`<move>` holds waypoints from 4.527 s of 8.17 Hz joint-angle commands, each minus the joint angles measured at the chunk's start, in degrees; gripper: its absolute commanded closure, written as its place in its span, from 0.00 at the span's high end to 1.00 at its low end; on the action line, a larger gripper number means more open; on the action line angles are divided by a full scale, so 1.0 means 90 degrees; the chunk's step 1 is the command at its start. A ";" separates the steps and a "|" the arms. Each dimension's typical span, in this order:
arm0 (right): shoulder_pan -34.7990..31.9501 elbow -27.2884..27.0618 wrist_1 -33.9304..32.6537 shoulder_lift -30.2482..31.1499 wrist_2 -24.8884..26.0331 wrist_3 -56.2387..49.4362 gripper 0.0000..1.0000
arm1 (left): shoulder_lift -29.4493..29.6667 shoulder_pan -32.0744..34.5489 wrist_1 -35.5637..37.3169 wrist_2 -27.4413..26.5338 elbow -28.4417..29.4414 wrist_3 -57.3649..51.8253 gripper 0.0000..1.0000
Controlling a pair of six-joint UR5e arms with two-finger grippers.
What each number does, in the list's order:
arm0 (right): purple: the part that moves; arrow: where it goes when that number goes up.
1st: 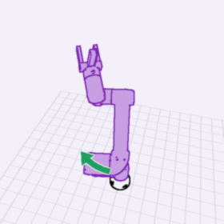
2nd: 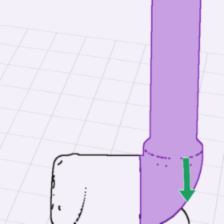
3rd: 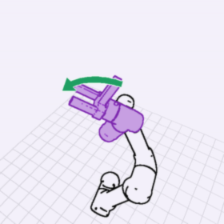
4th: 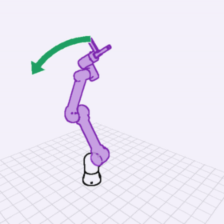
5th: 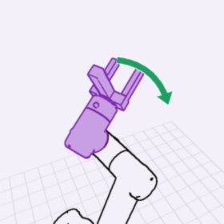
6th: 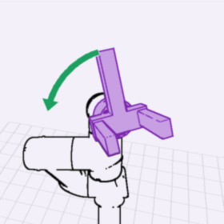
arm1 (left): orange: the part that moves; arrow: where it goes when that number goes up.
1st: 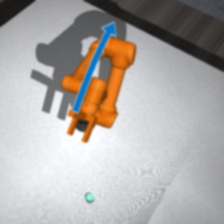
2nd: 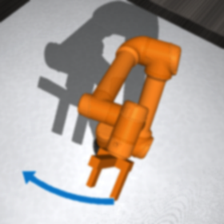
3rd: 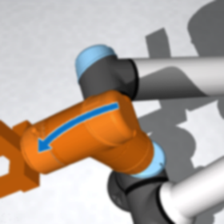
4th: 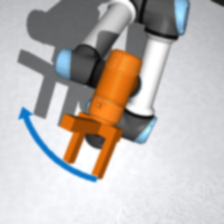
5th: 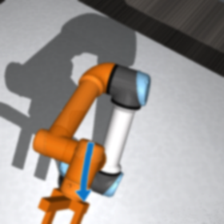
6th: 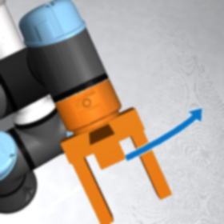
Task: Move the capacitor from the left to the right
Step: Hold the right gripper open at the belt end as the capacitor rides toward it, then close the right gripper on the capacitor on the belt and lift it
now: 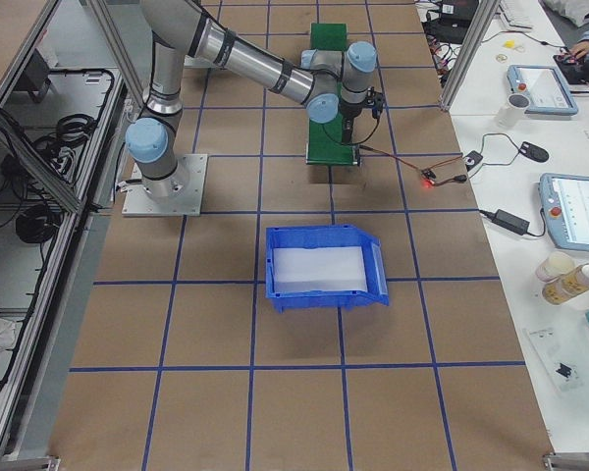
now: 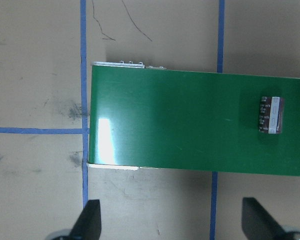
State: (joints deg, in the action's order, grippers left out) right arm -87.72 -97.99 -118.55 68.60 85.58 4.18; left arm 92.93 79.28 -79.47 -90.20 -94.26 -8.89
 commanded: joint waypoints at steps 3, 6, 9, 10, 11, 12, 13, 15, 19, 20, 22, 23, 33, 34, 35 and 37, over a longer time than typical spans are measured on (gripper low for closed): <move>0.0020 -0.0030 -0.0060 -0.0034 -0.0602 -0.0034 1.00 | 0.0006 0.0000 -0.0067 -0.0017 -0.0005 0.0011 1.00; 0.0020 -0.0050 -0.0099 -0.0054 -0.0573 -0.0025 1.00 | 0.0016 0.0000 -0.0106 -0.0017 -0.0025 0.0001 1.00; 0.0020 -0.0059 -0.0128 -0.0054 -0.0554 -0.0025 1.00 | 0.0016 0.0000 -0.0087 -0.0017 -0.0025 0.0001 1.00; 0.0020 -0.0050 -0.0128 -0.0054 -0.0535 -0.0025 1.00 | 0.0016 0.0000 -0.0077 -0.0017 -0.0025 0.0001 1.00; 0.0020 -0.0059 -0.0128 -0.0054 -0.0515 -0.0025 1.00 | 0.0016 0.0000 -0.0077 0.0031 -0.0025 0.0001 1.00; 0.0020 -0.0059 -0.0128 -0.0054 -0.0544 0.0014 1.00 | 0.0016 0.0000 -0.0077 0.0042 -0.0025 0.0011 1.00; 0.0020 -0.0069 -0.0138 -0.0054 -0.0554 0.0053 1.00 | 0.0025 0.0000 -0.0086 0.0022 -0.0034 0.0011 1.00; 0.0010 -0.0079 -0.0196 -0.0054 -0.0632 0.0199 1.00 | 0.0026 0.0000 -0.0087 0.0032 -0.0122 0.0020 1.00; 0.0000 -0.0118 -0.0206 -0.0044 -0.0632 0.0249 1.00 | 0.0026 0.0000 -0.0057 0.0003 -0.0142 0.0089 1.00; -0.0019 -0.0128 -0.0196 -0.0044 -0.0632 0.0249 1.00 | 0.0026 0.0000 -0.0048 0.0003 -0.0132 0.0089 1.00; -0.0049 -0.0167 -0.0206 -0.0034 -0.0632 0.0249 1.00 | 0.0045 0.0000 -0.0057 0.0061 -0.0142 0.0089 1.00; -0.0078 -0.0167 -0.0206 -0.0034 -0.0632 0.0249 1.00 | 0.0055 0.0009 -0.0038 0.0061 -0.0142 0.0089 1.00; -0.0146 -0.0235 -0.0167 -0.0044 -0.0496 0.0171 1.00 | 0.0065 0.0009 -0.0038 0.0081 -0.0152 0.0089 1.00; -0.0146 -0.0284 -0.0167 -0.0054 -0.0486 0.0171 1.00 | 0.0065 0.0000 -0.0047 0.0081 -0.0152 0.0079 1.00; -0.0146 -0.0284 -0.0167 -0.0054 -0.0360 0.0161 0.97 | 0.0074 0.0000 -0.0047 0.0071 -0.0152 0.0079 1.00; -0.0137 -0.0284 -0.0089 -0.0025 -0.0057 -0.0071 0.44 | 0.0065 0.0000 -0.0047 0.0071 -0.0152 0.0089 1.00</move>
State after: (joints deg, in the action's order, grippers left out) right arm -89.01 -100.50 -119.90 68.17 83.02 5.47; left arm 93.55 79.29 -79.88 -89.54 -95.62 -8.16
